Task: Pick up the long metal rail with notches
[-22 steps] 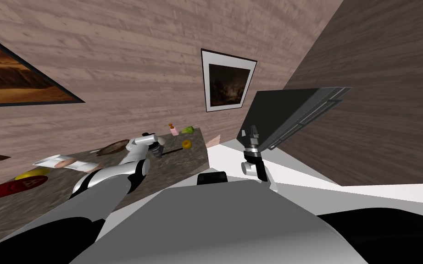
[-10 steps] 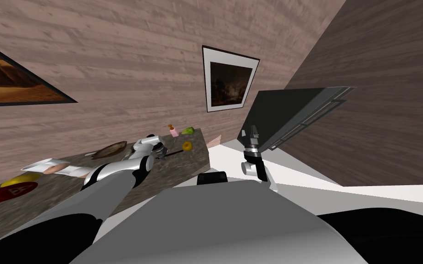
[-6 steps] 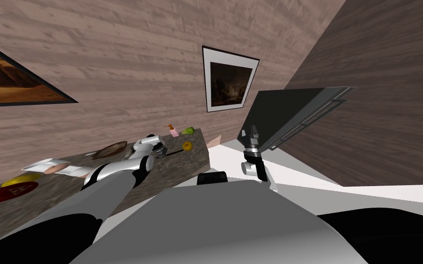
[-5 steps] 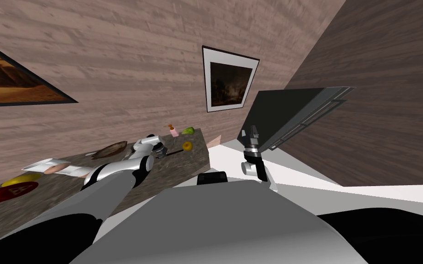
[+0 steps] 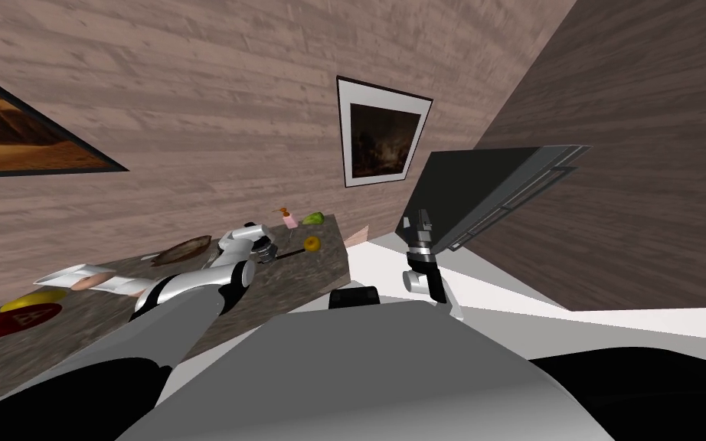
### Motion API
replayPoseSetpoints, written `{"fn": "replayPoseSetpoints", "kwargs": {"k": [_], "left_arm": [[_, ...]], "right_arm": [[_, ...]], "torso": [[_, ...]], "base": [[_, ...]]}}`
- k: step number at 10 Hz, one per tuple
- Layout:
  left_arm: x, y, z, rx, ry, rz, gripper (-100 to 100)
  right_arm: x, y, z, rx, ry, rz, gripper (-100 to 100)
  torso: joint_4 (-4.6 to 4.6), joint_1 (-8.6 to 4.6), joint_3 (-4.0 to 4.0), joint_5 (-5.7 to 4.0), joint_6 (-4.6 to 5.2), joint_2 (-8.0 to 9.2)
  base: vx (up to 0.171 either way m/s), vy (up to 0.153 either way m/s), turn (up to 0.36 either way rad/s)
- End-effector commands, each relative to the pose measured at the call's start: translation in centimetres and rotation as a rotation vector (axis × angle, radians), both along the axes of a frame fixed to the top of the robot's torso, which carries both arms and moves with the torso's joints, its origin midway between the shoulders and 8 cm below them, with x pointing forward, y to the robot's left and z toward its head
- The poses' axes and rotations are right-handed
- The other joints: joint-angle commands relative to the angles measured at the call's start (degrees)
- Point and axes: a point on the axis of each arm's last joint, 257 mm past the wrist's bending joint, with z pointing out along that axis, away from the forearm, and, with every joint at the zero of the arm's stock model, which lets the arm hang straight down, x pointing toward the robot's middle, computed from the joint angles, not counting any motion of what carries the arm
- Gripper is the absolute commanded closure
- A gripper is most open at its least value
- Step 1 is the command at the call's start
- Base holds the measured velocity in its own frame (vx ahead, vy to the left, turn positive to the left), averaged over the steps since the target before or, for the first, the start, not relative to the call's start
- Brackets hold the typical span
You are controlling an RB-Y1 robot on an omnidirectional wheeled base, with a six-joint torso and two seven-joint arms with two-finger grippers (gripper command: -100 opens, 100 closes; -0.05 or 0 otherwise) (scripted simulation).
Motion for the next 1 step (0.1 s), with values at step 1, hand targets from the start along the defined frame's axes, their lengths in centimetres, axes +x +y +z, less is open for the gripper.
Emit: {"fn": "replayPoseSetpoints", "kwargs": {"k": [1], "left_arm": [[0.00,0.00,0.00,0.000,0.000,0.000,0]], "right_arm": [[0.00,0.00,0.00,0.000,0.000,0.000,0]], "torso": [[0.00,0.00,0.00,0.00,0.00,0.00]], "base": [[0.000,0.000,0.000]]}}
